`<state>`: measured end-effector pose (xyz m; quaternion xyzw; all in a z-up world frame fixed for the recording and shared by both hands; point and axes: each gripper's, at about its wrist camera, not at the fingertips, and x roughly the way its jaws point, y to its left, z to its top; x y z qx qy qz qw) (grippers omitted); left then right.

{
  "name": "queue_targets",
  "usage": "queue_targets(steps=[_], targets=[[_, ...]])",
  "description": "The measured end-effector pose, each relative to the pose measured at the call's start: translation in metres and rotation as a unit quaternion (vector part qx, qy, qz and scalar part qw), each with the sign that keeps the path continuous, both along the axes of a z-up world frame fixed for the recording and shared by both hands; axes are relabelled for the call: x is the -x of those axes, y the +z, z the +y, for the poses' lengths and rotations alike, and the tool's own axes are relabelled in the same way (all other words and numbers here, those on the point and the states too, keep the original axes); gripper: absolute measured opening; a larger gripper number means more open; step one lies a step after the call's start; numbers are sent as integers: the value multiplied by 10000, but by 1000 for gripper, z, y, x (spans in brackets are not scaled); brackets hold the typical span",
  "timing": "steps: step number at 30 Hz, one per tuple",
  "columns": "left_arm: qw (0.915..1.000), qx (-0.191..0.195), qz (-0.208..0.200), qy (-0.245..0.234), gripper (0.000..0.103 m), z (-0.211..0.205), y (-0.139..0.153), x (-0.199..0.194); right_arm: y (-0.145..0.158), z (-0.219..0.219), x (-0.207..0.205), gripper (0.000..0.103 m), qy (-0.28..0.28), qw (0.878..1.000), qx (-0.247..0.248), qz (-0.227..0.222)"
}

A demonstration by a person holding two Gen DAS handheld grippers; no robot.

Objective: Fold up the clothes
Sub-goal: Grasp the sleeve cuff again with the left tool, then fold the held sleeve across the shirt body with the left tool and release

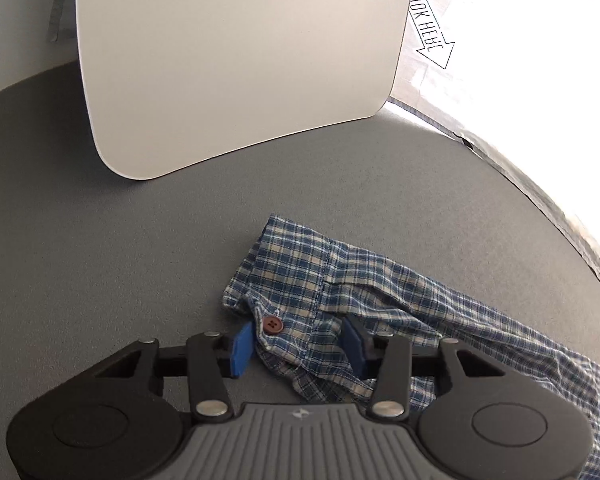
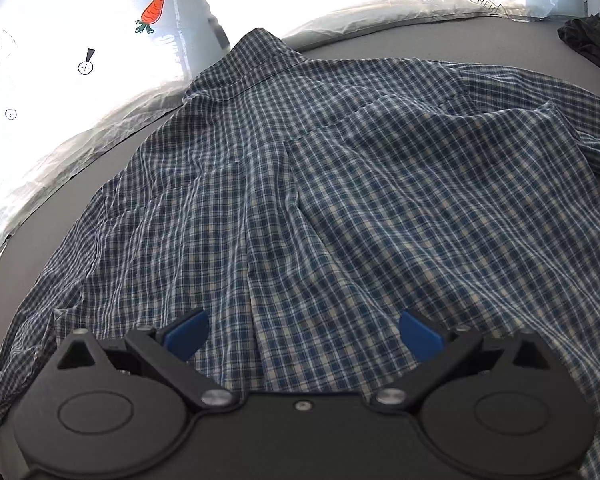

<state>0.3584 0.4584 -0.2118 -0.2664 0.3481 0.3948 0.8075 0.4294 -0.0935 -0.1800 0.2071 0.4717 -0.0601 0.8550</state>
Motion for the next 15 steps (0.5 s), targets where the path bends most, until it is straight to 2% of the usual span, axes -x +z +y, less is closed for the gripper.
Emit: queue_targets(steps=[2,5,7,9,12,15], targets=[[9992,269,-280,1,13,2,2,6,-1,-3,1,103,-116,9996,-242,-10],[9942,823,-695,-41,4,-1,8,8,-4,-9,2,103,-289,9980,-559,-26],[9932,745,-851,-289,4,-18,23,0,-6,-12,4,103,-385,9971,-651,-22],[9892,637,-1060,-781,4,-40,41,-14,-8,-16,6,103,-451,9960,-775,-34],[9738,607,-1408,-1679,3,-83,66,-40,-9,-21,9,103,-496,9947,-895,-96],[9491,773,-1638,-2577,3,-135,85,-62,-7,-27,13,103,-545,9933,-1002,-194]])
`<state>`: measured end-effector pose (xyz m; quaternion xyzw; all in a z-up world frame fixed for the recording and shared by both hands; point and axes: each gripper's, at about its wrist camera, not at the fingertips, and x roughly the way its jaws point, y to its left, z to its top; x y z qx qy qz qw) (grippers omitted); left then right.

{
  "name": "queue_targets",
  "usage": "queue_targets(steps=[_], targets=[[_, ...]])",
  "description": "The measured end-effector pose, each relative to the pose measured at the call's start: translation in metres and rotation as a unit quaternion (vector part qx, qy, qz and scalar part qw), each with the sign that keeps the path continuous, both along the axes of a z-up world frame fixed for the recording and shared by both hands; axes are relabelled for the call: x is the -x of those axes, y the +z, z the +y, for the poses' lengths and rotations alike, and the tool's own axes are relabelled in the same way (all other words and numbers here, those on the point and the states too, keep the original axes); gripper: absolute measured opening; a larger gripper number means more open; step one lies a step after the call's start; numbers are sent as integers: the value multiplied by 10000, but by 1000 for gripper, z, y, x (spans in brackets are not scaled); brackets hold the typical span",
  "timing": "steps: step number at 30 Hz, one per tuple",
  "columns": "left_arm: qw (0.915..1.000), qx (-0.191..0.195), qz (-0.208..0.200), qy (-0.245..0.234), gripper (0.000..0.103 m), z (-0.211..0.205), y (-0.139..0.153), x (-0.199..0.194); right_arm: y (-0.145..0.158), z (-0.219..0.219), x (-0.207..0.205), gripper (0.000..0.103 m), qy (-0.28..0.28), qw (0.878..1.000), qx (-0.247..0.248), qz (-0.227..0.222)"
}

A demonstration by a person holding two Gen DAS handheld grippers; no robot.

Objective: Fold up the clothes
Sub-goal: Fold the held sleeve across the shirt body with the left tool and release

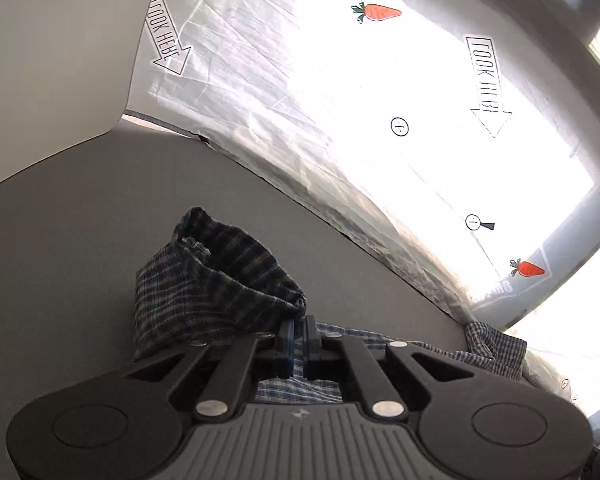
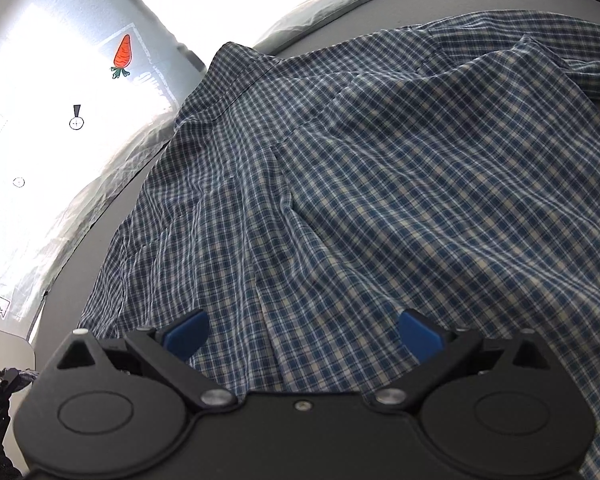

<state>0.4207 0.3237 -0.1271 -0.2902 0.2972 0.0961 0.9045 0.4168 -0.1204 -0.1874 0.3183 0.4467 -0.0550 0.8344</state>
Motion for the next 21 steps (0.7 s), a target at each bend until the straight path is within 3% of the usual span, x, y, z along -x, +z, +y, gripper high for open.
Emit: queue_targets(steps=[3,7,9,11,14,17,19,21], targets=[[9950,357,114,-929,10,-50,-3,-23,0,-8,5,103,-116,9997,-173,-89],[9844,803,878,-1300,40,-84,-28,-39,-1,-18,13,103,-280,9985,-435,-170],[9825,875,1073,-1248,48,-83,-37,-36,-1,-22,18,103,-320,9979,-512,-220],[9823,984,1217,-1031,67,-72,-44,-31,-2,-25,20,103,-363,9972,-616,-239],[9822,1129,1318,-724,73,-53,-49,-20,-11,-29,19,102,-435,9935,-1032,-189],[9811,1037,1569,-447,77,-39,-53,-13,-18,-25,12,99,-414,9873,-1529,-154],[9786,1026,1761,-270,78,-27,-58,-5,-22,-18,2,93,-316,9809,-1917,-83],[9750,1116,1919,-92,78,-17,-64,2,-26,-8,-9,76,-216,9722,-2330,-28]])
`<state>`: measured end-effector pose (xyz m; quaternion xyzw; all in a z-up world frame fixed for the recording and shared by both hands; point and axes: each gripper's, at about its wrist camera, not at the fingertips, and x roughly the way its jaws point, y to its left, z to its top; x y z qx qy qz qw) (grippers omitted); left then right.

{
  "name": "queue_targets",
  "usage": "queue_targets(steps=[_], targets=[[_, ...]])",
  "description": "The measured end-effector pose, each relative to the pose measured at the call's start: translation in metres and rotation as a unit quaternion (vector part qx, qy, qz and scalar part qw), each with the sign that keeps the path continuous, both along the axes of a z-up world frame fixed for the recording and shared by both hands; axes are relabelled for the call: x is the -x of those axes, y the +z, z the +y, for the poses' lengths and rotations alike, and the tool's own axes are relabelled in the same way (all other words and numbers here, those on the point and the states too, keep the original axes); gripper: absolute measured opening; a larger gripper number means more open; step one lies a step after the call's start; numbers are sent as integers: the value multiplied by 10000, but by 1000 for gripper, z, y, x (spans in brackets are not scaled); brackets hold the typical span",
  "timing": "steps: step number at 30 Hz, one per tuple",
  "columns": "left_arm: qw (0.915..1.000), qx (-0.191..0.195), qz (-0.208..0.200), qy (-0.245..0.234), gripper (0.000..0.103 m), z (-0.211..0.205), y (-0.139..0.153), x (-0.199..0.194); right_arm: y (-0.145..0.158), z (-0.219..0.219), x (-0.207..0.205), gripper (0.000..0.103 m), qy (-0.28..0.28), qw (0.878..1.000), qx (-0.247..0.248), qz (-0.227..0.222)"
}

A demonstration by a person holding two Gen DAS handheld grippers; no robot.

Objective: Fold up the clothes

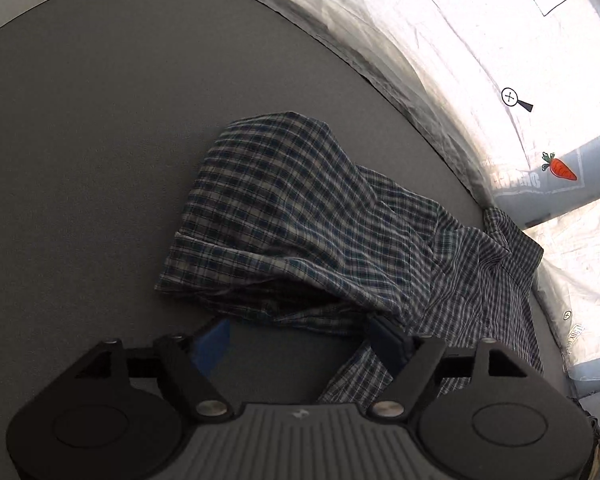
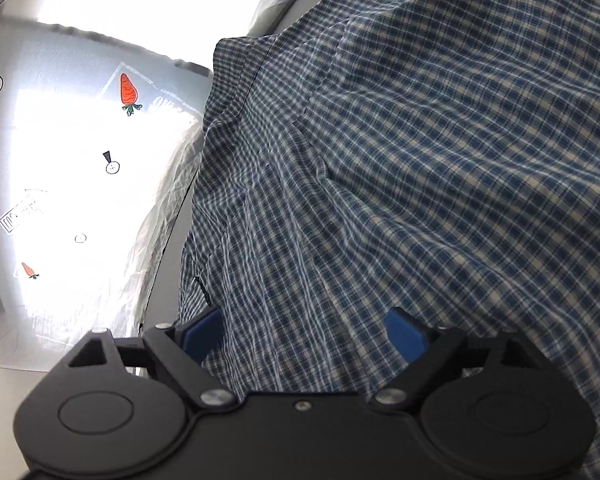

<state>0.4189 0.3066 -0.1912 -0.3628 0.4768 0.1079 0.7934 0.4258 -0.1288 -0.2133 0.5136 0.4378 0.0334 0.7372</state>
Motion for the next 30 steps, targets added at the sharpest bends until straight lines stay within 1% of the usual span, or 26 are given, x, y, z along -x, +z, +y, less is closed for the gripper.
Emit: queue_targets(steps=[1,3,4,6,9,12,13,16,18,20,22,25,26,27,29,30], targets=[[10000,-9,63,56,78,4,-2,3,-2,6,-6,73,40,9998,-197,6],[9997,-94,202,114,78,12,-6,8,-4,18,-20,63,151,9989,-451,-8],[9994,-204,255,105,78,15,-7,8,-4,26,-28,61,216,9984,-522,-17],[9979,-493,397,109,78,22,-8,7,-7,43,-45,51,347,9969,-709,6],[9960,-699,545,118,78,32,-11,2,-17,70,-68,45,480,9924,-1123,134],[9958,-695,583,136,81,37,-15,-2,-27,96,-88,44,564,9878,-1417,308],[9961,-665,558,128,85,37,-15,-3,-32,105,-95,44,580,9862,-1507,379],[9951,-781,610,34,89,32,-16,-7,-44,126,-110,43,531,9801,-1815,608],[9941,-861,657,-22,91,28,-17,-11,-48,138,-116,43,508,9786,-1850,747],[9943,-837,655,-24,98,27,-19,-13,-52,148,-120,43,459,9758,-1918,940],[9951,-776,619,2,103,27,-22,-15,-54,155,-123,43,383,9732,-2020,1030],[9943,-857,635,-35,103,23,-23,-16,-54,162,-131,42,307,9739,-1978,1070],[9936,-925,647,-84,103,21,-24,-16,-53,162,-133,35,315,9752,-1921,1050],[9927,-1003,662,-137,103,18,-24,-16,-50,162,-134,20,345,9772,-1835,1007],[9902,-1179,701,-261,103,12,-25,-16,-42,161,-137,9,415,9816,-1657,852],[9892,-1243,715,-314,103,9,-25,-16,-35,161,-138,8,445,9837,-1585,729]])
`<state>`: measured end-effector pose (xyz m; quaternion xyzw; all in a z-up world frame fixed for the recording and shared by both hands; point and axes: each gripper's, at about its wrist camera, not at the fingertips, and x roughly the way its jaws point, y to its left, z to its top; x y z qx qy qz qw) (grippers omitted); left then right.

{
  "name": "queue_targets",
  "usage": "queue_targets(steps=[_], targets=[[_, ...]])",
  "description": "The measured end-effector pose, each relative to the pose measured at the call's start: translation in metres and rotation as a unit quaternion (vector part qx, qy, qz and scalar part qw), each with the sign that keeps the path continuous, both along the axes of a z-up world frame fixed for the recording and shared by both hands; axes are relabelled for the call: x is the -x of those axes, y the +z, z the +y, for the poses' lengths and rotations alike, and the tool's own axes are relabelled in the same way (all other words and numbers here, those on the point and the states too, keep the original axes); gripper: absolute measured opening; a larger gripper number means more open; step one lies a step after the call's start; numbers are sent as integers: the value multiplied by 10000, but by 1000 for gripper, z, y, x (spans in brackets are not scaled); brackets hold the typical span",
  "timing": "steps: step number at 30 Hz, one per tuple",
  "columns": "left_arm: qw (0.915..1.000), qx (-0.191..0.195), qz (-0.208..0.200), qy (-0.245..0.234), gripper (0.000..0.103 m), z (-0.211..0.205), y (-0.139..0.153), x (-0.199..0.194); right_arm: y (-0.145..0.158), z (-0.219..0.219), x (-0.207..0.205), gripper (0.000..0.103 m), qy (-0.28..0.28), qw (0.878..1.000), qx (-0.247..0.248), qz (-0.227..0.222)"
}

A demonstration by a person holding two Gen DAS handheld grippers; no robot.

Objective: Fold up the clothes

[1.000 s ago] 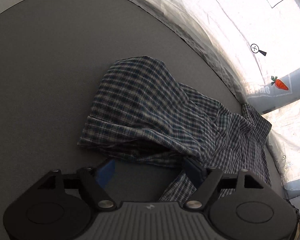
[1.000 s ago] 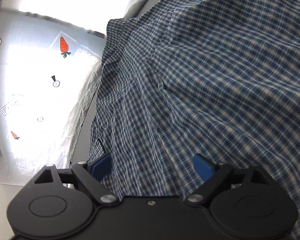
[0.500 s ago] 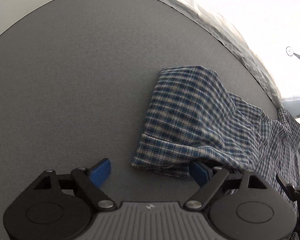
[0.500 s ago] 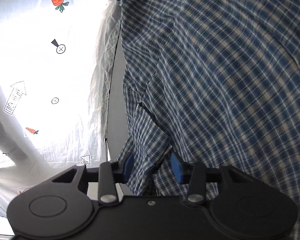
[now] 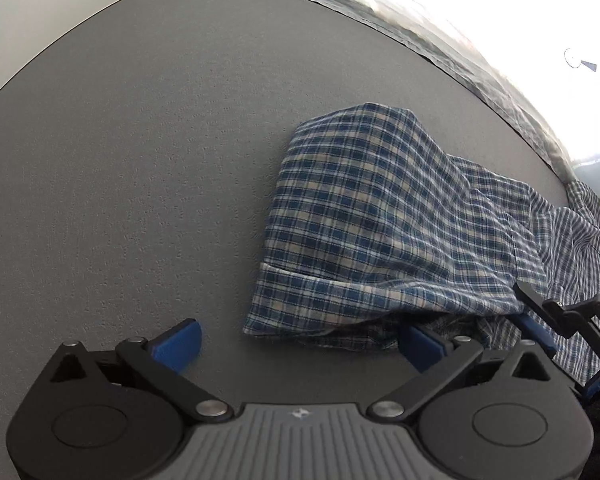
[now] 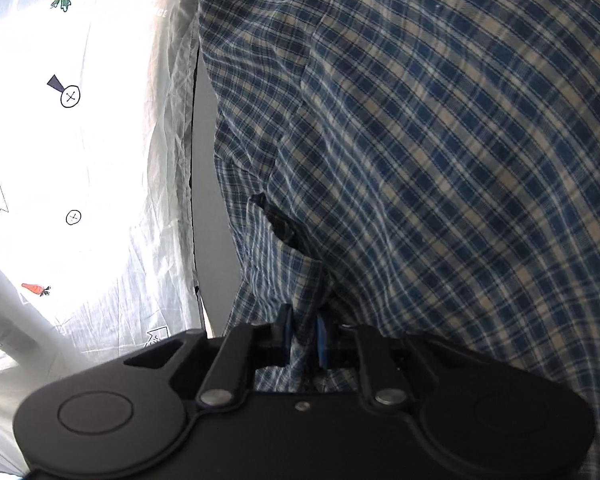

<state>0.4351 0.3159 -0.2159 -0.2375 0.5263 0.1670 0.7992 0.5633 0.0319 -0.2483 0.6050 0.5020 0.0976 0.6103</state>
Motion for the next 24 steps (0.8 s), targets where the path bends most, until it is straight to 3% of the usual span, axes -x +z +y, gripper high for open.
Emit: queue_targets(steps=[3,7,9,16,24], targets=[[9999,-37,61,-108,103,-4,1,2,22,-4,0,7,-1,9993,171,-339],[9995,275,-43,-138,103,-7,7,13,56,-23,8,7,-145,9959,418,-794],[9995,140,-92,-271,103,-16,17,23,69,-39,14,7,-268,9939,526,-932],[9991,-65,-259,-316,103,-52,42,76,100,-131,55,7,-610,9833,947,-1427],[9995,-175,220,-161,103,-135,39,149,111,-233,63,7,-592,9643,1804,-1845]])
